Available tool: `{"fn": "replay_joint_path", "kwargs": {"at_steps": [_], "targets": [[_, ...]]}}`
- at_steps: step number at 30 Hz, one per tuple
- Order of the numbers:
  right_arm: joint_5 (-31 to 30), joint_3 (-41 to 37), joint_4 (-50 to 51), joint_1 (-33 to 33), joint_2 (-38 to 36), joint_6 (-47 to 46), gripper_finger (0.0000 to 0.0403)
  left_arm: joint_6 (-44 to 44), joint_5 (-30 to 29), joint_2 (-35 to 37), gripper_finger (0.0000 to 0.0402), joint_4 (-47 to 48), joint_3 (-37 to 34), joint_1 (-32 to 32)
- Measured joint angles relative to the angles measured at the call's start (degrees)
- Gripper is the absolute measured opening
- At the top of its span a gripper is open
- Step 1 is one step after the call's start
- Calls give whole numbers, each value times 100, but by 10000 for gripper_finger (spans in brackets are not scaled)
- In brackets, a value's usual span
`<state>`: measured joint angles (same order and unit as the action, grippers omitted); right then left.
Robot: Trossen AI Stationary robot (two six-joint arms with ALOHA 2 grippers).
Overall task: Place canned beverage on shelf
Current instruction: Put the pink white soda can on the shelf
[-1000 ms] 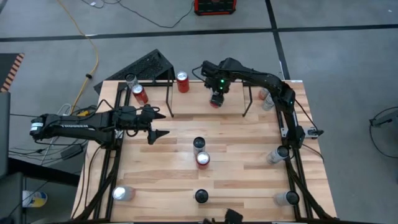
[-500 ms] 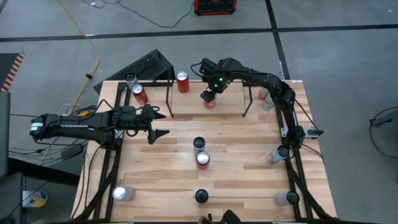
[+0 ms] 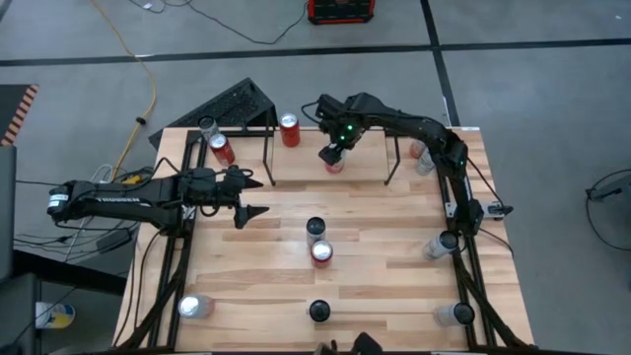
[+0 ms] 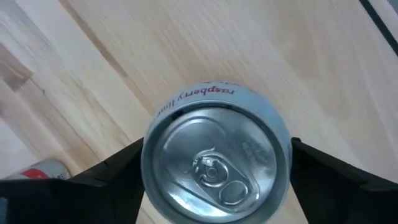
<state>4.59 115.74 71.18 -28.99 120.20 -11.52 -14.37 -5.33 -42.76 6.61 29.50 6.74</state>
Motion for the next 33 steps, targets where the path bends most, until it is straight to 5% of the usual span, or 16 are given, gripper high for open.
{"fn": "replay_joint_path", "kwargs": {"at_steps": [13, 20, 27, 33], "targets": [[-189, 979, 93, -121, 0, 236, 361, 20, -1, 0, 393, 24, 0, 0], [-720, 1616, 1702, 41, -144, 569, 353, 13, -1, 0, 393, 24, 0, 0], [-1566, 192, 1040, 507, -1347, 612, 270, 15, -1, 0, 393, 48, 0, -1], [-1335, -2154, -700, 474, -2344, 332, 127, 16, -1, 0, 393, 46, 0, -1]]}}
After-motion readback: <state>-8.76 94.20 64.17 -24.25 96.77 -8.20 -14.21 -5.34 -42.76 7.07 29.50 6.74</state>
